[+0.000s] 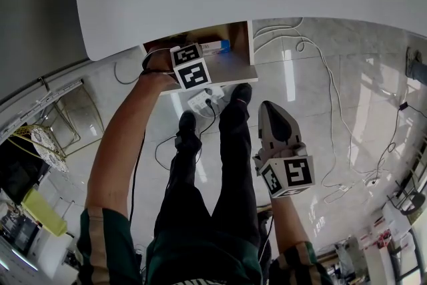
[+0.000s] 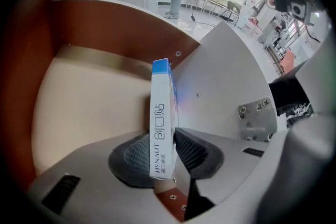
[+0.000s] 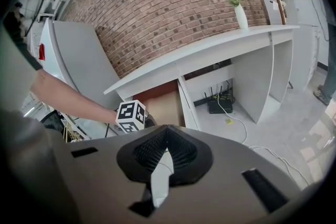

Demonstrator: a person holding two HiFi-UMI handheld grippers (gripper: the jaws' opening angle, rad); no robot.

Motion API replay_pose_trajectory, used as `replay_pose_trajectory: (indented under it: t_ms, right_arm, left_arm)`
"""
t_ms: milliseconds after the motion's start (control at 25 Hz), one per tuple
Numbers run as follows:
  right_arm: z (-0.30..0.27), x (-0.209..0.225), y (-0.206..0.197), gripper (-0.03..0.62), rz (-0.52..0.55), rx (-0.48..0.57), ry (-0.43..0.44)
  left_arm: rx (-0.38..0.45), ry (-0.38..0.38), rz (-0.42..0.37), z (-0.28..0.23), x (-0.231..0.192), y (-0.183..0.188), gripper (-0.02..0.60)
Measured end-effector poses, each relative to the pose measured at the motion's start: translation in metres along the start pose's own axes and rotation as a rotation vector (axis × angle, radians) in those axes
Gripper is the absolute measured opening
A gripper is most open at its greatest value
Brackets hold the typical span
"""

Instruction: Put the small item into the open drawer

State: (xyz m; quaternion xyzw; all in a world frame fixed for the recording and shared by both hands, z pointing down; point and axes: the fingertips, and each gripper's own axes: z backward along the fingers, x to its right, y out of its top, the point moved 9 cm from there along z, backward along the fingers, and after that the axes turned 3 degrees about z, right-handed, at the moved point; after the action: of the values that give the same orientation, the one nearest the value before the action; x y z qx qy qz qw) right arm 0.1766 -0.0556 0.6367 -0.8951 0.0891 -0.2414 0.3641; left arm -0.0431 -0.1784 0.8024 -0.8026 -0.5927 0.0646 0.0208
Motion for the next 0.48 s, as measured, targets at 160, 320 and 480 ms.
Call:
replay_pose_trajectory:
  t_ms: [160, 320, 480]
  right_arm:
    - [0.0005, -0.0012, -0.0027, 0.023, -0.016, -0.002, 0.014]
    - [0.0002, -0.0037, -0.0019, 0.023, -0.021, -0.01, 0.013]
    - [-0.001, -0.004, -0.0028, 0.023, 0.006, -0.009, 0.027]
  left_arm:
    - [0.011, 0.03, 0.005, 0.0014, -0.0021, -0.0004, 0.131]
    - [0.014, 0.053, 0.014, 0.0034, -0.0057, -0.0036, 0.151]
    - [0.009, 0.077, 0.018, 0.0044, -0.0063, -0.0074, 0.155]
